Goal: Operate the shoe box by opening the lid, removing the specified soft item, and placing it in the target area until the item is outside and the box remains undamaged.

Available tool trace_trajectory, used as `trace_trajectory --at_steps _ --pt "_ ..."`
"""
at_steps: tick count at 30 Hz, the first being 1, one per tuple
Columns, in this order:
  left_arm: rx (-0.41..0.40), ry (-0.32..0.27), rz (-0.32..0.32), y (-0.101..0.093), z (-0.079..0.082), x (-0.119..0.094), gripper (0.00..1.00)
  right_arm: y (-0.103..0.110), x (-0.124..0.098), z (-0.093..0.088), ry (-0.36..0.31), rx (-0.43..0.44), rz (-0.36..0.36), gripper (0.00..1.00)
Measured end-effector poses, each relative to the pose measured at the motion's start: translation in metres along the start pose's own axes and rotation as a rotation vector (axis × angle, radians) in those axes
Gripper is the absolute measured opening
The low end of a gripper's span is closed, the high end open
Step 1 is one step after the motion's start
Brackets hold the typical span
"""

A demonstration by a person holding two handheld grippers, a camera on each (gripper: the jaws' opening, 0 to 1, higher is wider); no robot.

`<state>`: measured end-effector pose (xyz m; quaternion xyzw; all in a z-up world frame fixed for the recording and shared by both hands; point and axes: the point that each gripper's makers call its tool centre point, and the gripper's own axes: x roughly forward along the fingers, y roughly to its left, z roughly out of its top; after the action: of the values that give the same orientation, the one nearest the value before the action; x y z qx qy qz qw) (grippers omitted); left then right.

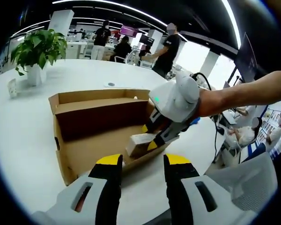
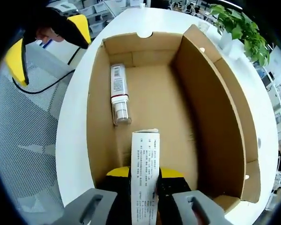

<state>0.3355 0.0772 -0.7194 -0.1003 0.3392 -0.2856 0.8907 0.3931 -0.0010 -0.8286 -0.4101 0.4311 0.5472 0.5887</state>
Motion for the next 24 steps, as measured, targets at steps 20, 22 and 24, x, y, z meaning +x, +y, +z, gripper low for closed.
trace_trajectory --at_steps 20,22,24 --pt "0.004 -0.001 0.000 0.000 0.000 0.001 0.35 -0.017 -0.029 0.019 -0.100 0.116 -0.033 0.17" --pt "0.007 0.000 -0.001 -0.001 0.000 0.001 0.35 -0.018 -0.031 0.021 -0.103 0.112 -0.035 0.17" --pt "0.008 0.000 -0.003 -0.001 0.000 0.001 0.35 -0.018 -0.033 0.022 -0.105 0.107 -0.035 0.17"
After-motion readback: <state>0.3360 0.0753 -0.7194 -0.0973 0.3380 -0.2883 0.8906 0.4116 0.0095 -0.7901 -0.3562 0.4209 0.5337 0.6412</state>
